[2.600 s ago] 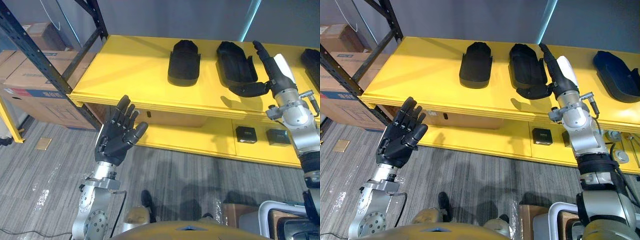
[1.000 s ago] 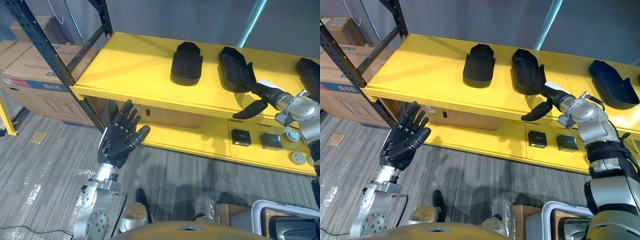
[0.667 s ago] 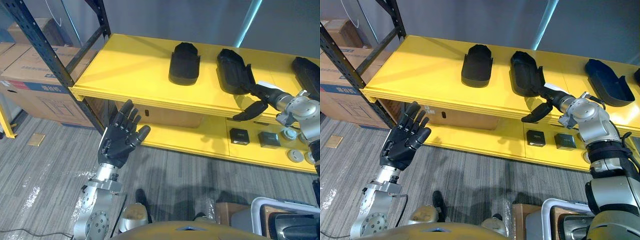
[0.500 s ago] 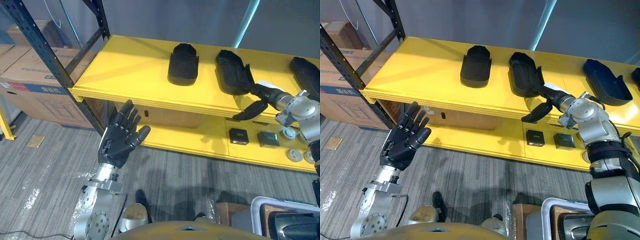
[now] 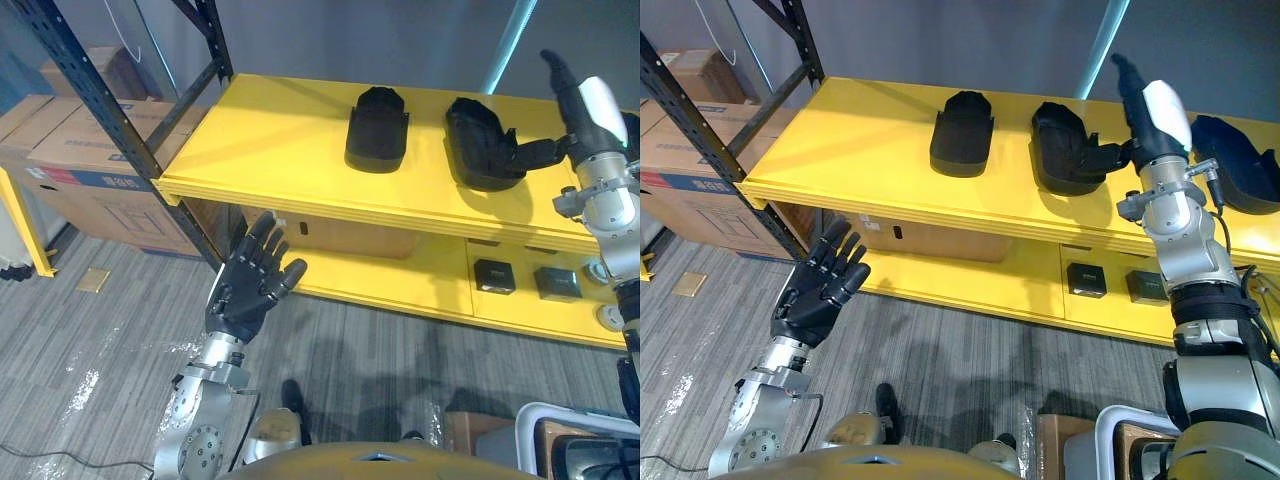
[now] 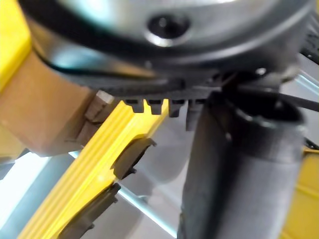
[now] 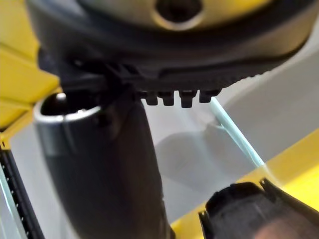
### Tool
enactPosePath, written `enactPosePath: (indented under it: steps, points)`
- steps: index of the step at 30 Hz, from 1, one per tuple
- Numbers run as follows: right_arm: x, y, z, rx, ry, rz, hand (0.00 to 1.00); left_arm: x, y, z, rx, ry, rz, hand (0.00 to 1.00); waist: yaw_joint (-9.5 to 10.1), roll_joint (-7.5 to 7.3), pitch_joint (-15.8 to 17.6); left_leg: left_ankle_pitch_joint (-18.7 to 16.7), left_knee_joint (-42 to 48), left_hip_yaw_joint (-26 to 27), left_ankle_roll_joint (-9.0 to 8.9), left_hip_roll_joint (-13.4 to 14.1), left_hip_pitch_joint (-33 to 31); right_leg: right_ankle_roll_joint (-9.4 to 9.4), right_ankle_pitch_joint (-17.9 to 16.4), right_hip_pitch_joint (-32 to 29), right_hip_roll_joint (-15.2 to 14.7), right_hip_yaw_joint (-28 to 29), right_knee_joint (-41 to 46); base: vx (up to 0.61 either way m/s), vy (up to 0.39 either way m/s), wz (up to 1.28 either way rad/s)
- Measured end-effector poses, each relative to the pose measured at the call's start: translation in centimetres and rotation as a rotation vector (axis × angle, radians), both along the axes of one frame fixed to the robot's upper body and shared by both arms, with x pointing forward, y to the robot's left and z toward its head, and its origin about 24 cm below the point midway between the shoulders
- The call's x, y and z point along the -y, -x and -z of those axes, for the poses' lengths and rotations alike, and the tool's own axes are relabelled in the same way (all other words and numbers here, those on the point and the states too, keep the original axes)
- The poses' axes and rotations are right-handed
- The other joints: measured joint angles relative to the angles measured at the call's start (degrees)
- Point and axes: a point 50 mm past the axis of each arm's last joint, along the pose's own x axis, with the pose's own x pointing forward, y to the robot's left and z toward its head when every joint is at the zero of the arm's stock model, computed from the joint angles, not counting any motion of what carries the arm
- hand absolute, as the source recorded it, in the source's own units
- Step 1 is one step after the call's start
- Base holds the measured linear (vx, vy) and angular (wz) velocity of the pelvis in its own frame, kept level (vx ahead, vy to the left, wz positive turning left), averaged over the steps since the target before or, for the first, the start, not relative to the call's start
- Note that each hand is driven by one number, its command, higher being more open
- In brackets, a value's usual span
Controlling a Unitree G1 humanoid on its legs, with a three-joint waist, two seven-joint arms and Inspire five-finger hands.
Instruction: Walk over and take three plastic housings, then place them on the shelf
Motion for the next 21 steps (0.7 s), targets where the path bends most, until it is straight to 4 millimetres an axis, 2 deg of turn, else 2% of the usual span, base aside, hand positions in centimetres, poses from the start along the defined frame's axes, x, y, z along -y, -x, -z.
enactPosePath:
  steps: [2,7,10,21]
  points:
    - [0.2,0.3,0.5,-0.004,0.015,0.020,1.00,0.1,0.0,0.0,0.001,0.001,0.001,1.00,-0.01,0.04,-0.04,0.05,0.00,-0.07,0.00,0.03,0.00,-0.06,-0.04,0.01,0.03,-0.02,0.05,0.00,0.000,0.00]
    - [1.3,1.5,4.9,-0.138,-0.025,0.104,1.00,0.1,0.1,0.1,-0.007,-0.015,0.011,1.00,-0.24,0.16,-0.14,0.08,-0.04,-0.06,0.03,0.07,-0.10,-0.10,-0.17,-0.19,-0.01,0.05,0.19,0.00,0.000,0.00]
    - [1.7,2.1,6.7,-0.194,-0.058,0.137,1.00,-0.1,0.1,0.1,-0.012,-0.026,0.010,1.00,-0.56,0.38,-0.27,-0.13,-0.04,-0.04,-0.25,0.15,-0.43,-0.01,-0.20,-0.50,0.02,0.12,0.20,0.00,0.000,0.00]
    - [1.1,2.2,9.4,-0.221,-0.199,0.147,1.00,-0.3,0.1,0.2,-0.019,-0.056,0.025,1.00,-0.23,0.60,-0.48,0.06,-0.03,0.04,0.05,0.61,-1.30,-0.41,0.42,-1.33,0.33,0.41,-0.60,0.01,0.001,0.00]
